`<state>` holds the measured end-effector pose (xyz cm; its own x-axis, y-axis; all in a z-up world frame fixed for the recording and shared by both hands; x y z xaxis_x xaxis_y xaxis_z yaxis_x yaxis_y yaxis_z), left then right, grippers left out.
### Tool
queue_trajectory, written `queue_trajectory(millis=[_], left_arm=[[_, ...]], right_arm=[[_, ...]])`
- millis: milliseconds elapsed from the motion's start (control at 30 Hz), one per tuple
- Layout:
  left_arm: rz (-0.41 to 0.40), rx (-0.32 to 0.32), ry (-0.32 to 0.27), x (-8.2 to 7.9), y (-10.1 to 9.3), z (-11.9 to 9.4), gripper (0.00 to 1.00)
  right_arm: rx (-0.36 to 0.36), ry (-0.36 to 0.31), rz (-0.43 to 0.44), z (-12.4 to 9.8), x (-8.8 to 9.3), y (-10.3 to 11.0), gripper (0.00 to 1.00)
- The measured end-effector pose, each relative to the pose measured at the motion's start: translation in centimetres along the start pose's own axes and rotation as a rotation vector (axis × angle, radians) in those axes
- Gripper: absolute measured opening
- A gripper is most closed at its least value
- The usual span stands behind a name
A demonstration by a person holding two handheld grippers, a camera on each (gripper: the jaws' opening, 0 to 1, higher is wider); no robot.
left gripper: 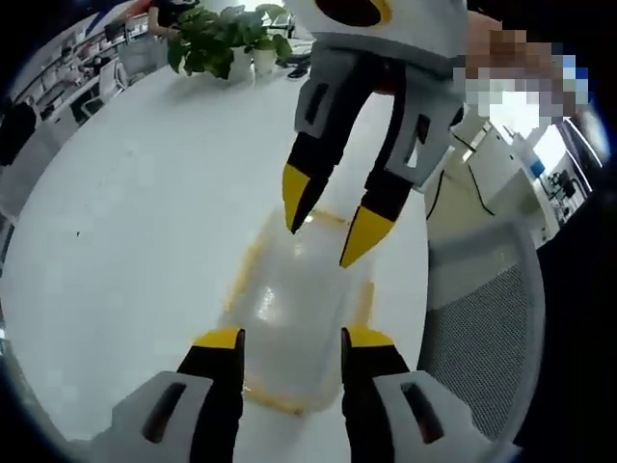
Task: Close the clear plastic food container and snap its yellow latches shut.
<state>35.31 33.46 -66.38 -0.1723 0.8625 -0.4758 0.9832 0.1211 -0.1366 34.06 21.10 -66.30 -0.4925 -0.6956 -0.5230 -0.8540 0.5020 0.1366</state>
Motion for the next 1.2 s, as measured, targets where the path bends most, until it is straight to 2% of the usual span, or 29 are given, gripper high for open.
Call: queue_trajectory(millis=[367,467,500,667,700,767,833,933,1033,1100,1133,1200], left_arm=[[0.036,0.019,0.029,-0.4,-0.7,0.7,0.33],[0.06,0.014,0.037,-0.4,-0.9,0.9,0.32],[0.101,0.002,0.041,-0.5,-0.8,1.1,0.32],[0.113,0.022,0.079,0.0,-1.4,1.7,0.32],[0.126,0.016,0.094,0.1,-1.5,1.7,0.32],[0.216,-0.016,0.126,0.2,-1.4,1.7,0.33],[0.209,-0.007,0.107,0.2,-1.7,1.8,0.33],[0.194,-0.013,0.112,0.2,-1.6,1.6,0.33],[0.189,-0.022,0.124,0.2,-1.9,1.7,0.41],[0.209,-0.022,0.127,0.1,-2.1,1.7,0.46],[0.195,-0.048,0.132,0.1,-2.0,1.7,0.56],[0.198,-0.046,0.141,0.2,-2.0,1.9,0.68]], right_arm=[[-0.016,-0.011,-0.008,1.5,-1.6,0.5,0.2],[-0.015,-0.006,-0.016,1.6,-1.7,0.4,0.2],[-0.013,-0.003,-0.015,1.7,-1.7,0.3,0.21],[-0.003,-0.001,-0.006,1.7,-1.7,-0.3,0.21],[-0.003,0.003,-0.001,1.8,-1.6,-0.5,0.2],[-0.008,0.008,0.007,1.9,-1.6,-0.6,0.19],[0.002,0.011,0.003,2.0,-1.6,-0.9,0.19],[0.04,0.004,0.01,2.1,-1.7,-1.7,0.23],[0.058,-0.009,0.063,2.4,-1.9,-2.3,0.28],[0.049,-0.012,0.065,2.9,-1.9,-2.5,0.3],[0.052,0.008,0.071,3.3,-1.7,-2.6,0.32],[0.044,0.061,0.081,3.7,-1.2,-2.5,0.37]])
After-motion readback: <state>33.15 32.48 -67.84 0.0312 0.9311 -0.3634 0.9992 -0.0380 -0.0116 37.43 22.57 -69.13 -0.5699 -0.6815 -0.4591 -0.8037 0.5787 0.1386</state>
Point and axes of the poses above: the point that each gripper's makers call its tool centre point, and the gripper's own axes: z roughly forward along the fingers, y roughly to its left, x roughly out of its underside, the point moved 9 cm from there along -z, roughly backward along the fingers, and after that the axes turned 3 degrees about x, right-handed, at the moved point
